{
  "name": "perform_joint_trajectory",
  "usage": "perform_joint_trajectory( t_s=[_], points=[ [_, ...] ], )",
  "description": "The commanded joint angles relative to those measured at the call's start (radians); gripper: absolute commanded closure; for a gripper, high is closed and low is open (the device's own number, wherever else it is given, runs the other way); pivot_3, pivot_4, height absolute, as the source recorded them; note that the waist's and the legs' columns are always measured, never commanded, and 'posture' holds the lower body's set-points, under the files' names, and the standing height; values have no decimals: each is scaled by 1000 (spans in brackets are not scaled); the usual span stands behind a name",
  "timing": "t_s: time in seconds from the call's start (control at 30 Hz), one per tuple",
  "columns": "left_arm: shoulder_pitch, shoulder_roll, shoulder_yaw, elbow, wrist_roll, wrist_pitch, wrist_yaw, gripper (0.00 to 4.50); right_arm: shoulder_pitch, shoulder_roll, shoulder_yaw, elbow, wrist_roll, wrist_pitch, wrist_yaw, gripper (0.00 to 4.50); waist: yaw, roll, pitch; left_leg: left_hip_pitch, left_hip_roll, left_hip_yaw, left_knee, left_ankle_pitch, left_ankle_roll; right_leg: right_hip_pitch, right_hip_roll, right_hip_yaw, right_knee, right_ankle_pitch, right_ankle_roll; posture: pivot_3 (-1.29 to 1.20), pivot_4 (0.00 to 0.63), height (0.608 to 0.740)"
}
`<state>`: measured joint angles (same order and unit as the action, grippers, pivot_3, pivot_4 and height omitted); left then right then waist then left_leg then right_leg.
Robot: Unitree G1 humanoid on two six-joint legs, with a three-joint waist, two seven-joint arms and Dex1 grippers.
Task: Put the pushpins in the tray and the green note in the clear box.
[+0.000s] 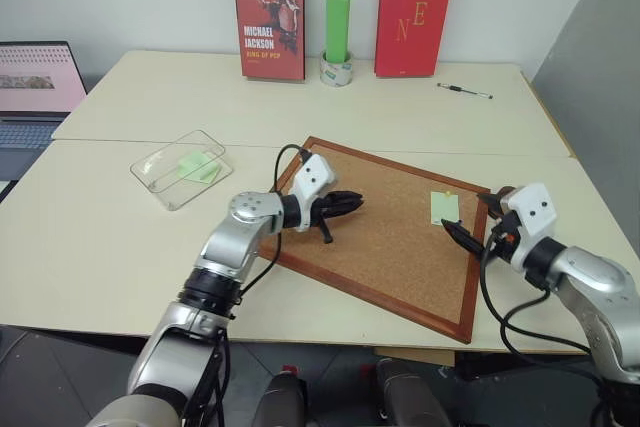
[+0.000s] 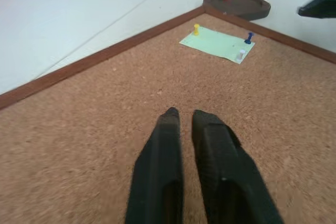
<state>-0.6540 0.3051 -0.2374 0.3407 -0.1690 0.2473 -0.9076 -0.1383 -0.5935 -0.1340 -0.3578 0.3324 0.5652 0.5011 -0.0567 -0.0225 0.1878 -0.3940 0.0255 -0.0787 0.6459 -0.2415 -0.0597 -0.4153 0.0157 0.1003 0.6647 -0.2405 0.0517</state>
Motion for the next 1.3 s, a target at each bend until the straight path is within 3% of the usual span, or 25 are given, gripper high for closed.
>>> perform_joint_trajectory(
  t_s=[0.03, 0.2, 0.5, 0.8, 1.23, 1.3],
  points=[
    [-34, -27, -24, 79, 41, -76, -10, 4197, -108, 25, 20, 99, -50, 3, -55, 0, -1, 0, 0, 0, 0, 0, 0, 0, 0, 0, 0, 0, 0, 0, 0, 0, 150, 740],
    [-41, -44, -36, 193, 87, -135, 0, 4197, -223, 53, 28, 260, -56, 10, -58, 0, 0, 0, 0, 0, 0, 0, -1, 0, 0, 0, 0, 0, 0, 0, 0, 0, 150, 740],
    [-15, -46, -31, 197, 104, -153, -1, 4197, -353, 84, 53, 493, -103, -37, -52, 0, -1, 1, 0, 2, 0, 0, -1, 0, 0, 2, 0, 0, 0, 0, 0, 0, 150, 740],
    [1, -37, -25, 168, 109, -136, 6, 4213, -396, 107, 70, 591, -139, -53, -53, 1725, -2, 1, -1, 3, 0, 0, -1, 0, 0, 3, 0, 0, 0, 0, 0, 0, 150, 740],
    [-2, -30, -38, 172, 130, -109, 20, 4213, -390, 119, 69, 538, -132, -35, -36, 4411, -3, 1, -1, 3, 0, 0, -1, 0, 0, 3, 0, 0, 0, 0, 0, 0, 150, 740],
    [-3, -29, -42, 180, 138, -99, 28, 4213, -386, 122, 65, 520, -129, -37, -40, 4463, -3, 1, -1, 3, 0, 0, -1, 0, 0, 3, 0, 0, 0, 0, 0, 0, 150, 740]
  ],
)
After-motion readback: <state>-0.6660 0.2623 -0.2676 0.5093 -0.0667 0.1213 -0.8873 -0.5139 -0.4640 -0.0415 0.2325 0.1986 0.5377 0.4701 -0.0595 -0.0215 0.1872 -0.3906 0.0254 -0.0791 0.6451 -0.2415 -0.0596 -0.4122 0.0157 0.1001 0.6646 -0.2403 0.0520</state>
